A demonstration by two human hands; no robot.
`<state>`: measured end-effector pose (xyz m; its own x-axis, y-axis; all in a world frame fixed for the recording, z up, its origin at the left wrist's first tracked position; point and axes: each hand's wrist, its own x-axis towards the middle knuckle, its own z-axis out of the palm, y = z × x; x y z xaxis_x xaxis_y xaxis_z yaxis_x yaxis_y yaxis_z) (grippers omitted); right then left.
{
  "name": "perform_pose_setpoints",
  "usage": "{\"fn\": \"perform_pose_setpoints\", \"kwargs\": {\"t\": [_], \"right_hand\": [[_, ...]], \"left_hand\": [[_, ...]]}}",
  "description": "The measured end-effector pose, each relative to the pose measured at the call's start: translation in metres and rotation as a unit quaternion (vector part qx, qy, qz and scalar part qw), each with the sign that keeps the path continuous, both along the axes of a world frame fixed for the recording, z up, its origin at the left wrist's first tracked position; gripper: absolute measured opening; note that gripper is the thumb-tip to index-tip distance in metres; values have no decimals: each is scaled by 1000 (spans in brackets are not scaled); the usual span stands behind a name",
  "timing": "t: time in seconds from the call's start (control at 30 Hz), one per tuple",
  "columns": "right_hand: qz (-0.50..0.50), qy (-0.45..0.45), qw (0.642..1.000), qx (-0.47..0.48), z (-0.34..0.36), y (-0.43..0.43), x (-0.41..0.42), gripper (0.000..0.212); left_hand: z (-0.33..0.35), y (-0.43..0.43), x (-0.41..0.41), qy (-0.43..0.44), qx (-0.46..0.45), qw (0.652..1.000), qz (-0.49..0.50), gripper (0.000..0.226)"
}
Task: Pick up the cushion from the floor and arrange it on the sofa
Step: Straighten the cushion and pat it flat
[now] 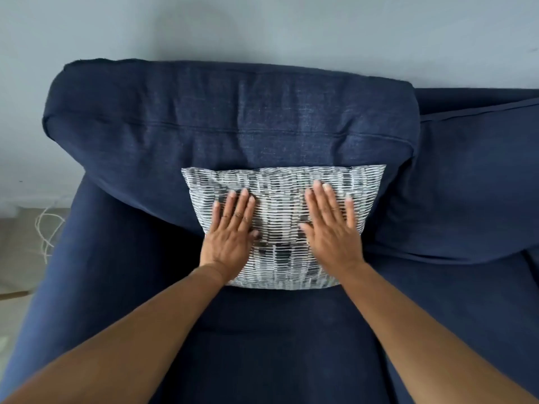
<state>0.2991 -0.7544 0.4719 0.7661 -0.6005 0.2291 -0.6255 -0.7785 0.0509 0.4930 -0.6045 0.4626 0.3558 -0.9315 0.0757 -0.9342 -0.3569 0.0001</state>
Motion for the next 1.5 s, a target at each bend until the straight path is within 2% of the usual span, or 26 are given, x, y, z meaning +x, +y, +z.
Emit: {"fn": "perform_pose_setpoints", "kwargs": {"t": [0.1,0.2,0.27,0.33,0.43,0.6,0.73,0.77,0.83,0.9,1.0,1.13,1.23,1.3,1.4,1.43,1.5], "right_hand": [[-98,-30,995,23,-3,-32,-25,70],[-148,-86,985,10,-13,-33,-32,70],[-132,-137,982,-12,-14,-16,-21,70],[-48,-151,987,-28,-19,9,-4,71],[45,-126,990,-34,-38,35,19,70],[-8,-91,994,-60,-62,1,-3,70],[-106,-127,984,-69,-63,-8,-27,70],[-106,-143,981,-74,-60,-1,-24,71],[-59,-162,982,-80,-57,22,-9,75],[15,-156,985,-72,-63,48,8,78],[74,-99,990,-68,-83,65,17,81],[10,-51,996,-71,-98,41,-11,78],[-80,-83,991,-68,-96,29,-38,75],[-97,-112,986,-72,-91,37,-43,77],[7,-108,991,-76,-87,64,-26,82],[43,-87,993,-67,-89,72,-20,86],[69,-43,995,-61,-92,75,-14,95]], "left_hand": [[4,-4,31,25,-34,996,78,66],[-2,-7,40,43,-96,988,110,66],[-1,-10,23,54,-158,982,86,66],[-6,-14,-6,45,-189,981,4,64],[-27,-12,-32,30,-168,983,-75,61],[-56,4,10,-21,-127,992,0,62],[-56,22,35,0,-185,979,83,66],[-54,23,30,5,-205,975,84,67],[-55,23,8,-1,-220,975,23,66],[-64,22,-18,-13,-195,979,-59,65],[-81,28,-25,-31,-146,988,-52,67],[-87,41,6,-62,-111,992,5,69],[-82,52,21,-39,-136,989,44,75],[-78,56,12,-33,-165,985,25,77],[-82,54,-20,-63,-135,985,-90,86],[-86,54,-28,-73,-110,986,-104,92],[-89,54,-29,-82,-69,992,-73,108]]}}
